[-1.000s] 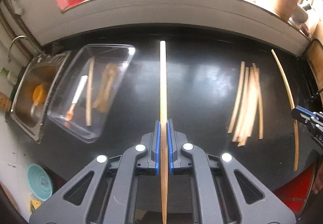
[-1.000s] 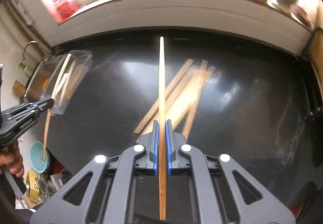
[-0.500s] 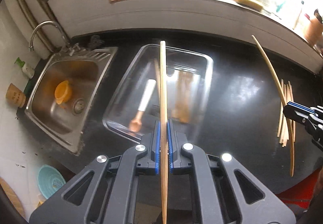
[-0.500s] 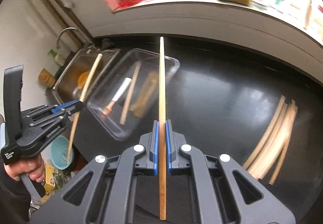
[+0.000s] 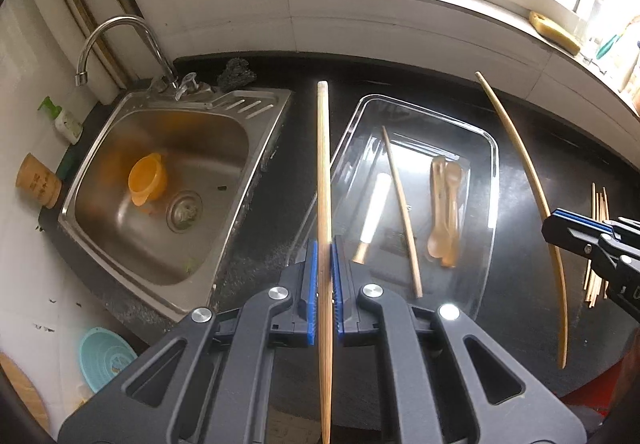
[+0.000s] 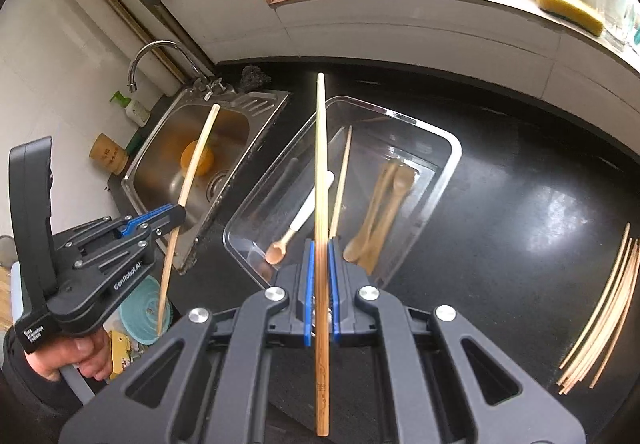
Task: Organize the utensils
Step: 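Lift both held chopsticks and carry them over the clear container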
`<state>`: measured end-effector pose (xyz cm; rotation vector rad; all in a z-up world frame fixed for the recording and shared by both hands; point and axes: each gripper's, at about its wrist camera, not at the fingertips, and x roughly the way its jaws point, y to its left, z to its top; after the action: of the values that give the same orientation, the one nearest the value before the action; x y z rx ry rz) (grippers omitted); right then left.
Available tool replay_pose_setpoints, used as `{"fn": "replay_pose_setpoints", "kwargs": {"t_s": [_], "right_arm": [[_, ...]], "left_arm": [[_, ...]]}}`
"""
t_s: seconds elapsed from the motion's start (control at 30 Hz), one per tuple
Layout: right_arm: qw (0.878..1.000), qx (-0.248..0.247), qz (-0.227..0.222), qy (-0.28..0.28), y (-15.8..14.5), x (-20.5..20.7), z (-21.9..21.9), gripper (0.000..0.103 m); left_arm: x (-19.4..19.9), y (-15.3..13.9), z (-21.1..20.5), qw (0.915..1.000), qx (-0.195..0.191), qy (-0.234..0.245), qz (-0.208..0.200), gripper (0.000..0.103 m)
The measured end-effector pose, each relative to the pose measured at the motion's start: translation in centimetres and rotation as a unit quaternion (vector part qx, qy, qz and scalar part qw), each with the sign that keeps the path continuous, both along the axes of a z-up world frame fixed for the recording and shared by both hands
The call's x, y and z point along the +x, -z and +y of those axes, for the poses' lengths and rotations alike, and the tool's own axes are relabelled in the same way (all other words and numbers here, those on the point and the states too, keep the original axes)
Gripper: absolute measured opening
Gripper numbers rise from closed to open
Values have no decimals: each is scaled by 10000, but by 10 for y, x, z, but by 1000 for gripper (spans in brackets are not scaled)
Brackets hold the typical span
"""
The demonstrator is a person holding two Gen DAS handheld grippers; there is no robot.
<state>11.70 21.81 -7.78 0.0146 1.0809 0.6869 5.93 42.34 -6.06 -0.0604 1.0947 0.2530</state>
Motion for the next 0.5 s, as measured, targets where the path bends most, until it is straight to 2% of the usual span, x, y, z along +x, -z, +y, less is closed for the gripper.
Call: {"fn": "replay_pose_setpoints", "kwargs": {"t_s": [0.3, 0.5], "right_arm": [[9980, 68, 415, 477, 19, 26, 8, 7], [9906, 119, 973, 953, 57, 52, 13, 7]], "left_arm": [[37, 32, -1, 9991, -152, 329, 215, 6], [70, 67, -12, 9965, -226, 668, 457, 6]]}}
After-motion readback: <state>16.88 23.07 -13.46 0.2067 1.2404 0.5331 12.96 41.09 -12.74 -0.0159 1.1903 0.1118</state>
